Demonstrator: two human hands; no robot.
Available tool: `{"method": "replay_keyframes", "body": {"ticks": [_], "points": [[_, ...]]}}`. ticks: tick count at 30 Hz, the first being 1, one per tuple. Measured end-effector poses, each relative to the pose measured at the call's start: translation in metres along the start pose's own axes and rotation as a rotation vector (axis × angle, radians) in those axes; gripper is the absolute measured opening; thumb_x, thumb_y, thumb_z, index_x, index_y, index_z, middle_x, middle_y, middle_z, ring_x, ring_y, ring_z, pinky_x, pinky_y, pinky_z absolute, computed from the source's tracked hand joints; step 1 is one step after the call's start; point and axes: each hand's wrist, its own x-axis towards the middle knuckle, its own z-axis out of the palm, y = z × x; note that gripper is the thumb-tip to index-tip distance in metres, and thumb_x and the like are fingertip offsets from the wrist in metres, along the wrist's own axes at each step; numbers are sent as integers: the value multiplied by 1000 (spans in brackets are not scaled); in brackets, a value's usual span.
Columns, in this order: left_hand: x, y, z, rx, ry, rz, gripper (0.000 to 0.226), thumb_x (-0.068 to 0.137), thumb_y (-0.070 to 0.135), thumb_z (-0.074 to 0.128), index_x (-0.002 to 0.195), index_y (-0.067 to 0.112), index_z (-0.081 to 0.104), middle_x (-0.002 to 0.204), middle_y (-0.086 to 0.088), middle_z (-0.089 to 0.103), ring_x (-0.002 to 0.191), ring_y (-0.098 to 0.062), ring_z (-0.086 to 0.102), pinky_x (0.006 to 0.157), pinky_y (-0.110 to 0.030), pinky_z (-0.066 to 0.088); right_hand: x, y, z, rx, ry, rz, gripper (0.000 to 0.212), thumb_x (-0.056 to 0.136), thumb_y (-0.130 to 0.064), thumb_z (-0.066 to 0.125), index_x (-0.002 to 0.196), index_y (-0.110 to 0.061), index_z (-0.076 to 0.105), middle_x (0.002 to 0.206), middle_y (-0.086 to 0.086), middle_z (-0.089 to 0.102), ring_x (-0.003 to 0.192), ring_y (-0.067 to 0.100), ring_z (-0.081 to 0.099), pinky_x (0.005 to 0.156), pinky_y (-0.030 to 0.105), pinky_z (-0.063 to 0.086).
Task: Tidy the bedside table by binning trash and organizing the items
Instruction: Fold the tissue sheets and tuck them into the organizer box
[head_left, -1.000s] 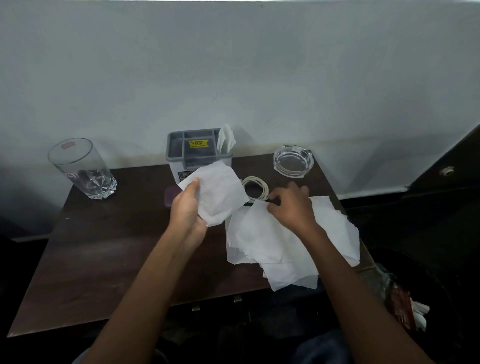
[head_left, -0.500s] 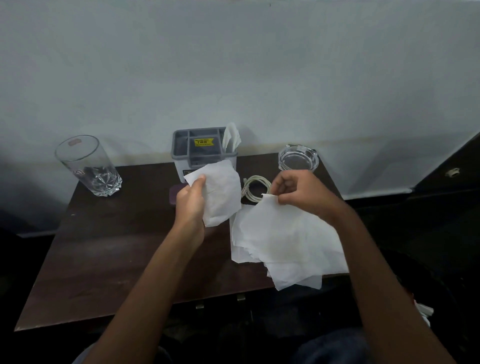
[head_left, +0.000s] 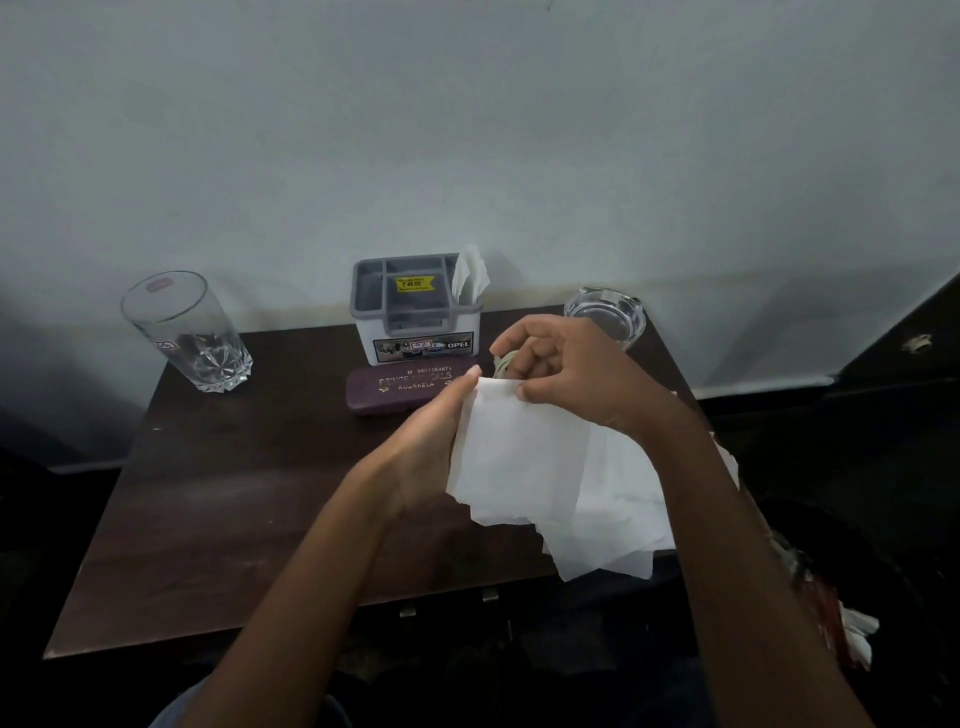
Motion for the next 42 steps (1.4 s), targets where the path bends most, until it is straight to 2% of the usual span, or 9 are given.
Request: {"method": "replay_keyframes", "body": {"ticks": [6,10,13,18,24,28,34,39,42], "points": [[-6,5,-1,86,-127,-34,74,81,71,31,107,13,68,103,-8,73,90,-23,71,79,-37,56,3,7,5,-17,56,-1,36,75,5,62,102,-18,62,80,8,68,67,20,59,71,35,54],[-9,4,3,67,-157,17,41,79,41,58,108,13,66,99,-7,73,85,-19,70,73,-33,57,5,11,9,24,135,17,38,74,6,63,102,-20,62,81,6,66,71,21,60,72,36,53],[-5,2,6,108,-93,31,16,85,15,60,98,7,65,87,-7,72,74,-19,70,66,-32,58,3,19,2,93,191,58,34,76,2,66,105,-15,63,85,3,64,71,13,58,69,22,49],[1,1,12,51,126,22,18,88,7,58,105,6,61,92,-9,68,80,-23,65,61,-36,54,-6,83,-35,36,484,283,18,77,1,65,94,-3,68,77,2,63,56,-4,57,76,28,48],[6,-1,14,10,326,64,8,90,6,56,87,13,55,83,-5,60,74,-22,58,59,-38,48,-27,136,-55,-204,469,503,16,77,4,59,88,-2,70,90,13,67,90,28,61,75,23,39],[5,-1,18,28,331,61,6,90,7,56,94,11,55,85,-4,59,75,-21,57,67,-42,49,-22,144,-48,-287,346,539,17,73,2,64,87,-7,71,78,-1,58,101,32,59,82,27,41],[5,-1,19,64,331,57,15,90,8,56,105,11,53,86,-3,58,76,-21,56,59,-38,47,-19,148,-46,-316,356,523,26,73,1,63,58,-20,59,83,6,63,94,31,61,78,32,48],[8,-2,19,58,321,73,11,90,8,55,100,12,54,83,-3,58,74,-20,56,63,-38,48,-22,134,-56,-161,412,449,24,72,4,66,59,-16,61,64,-1,60,70,17,57,56,18,41],[9,-2,18,38,325,89,7,91,8,56,93,14,54,82,-2,58,73,-19,56,64,-38,47,-23,118,-60,-71,440,394,26,71,3,65,56,-17,60,63,0,61,66,14,55,62,21,43]]}}
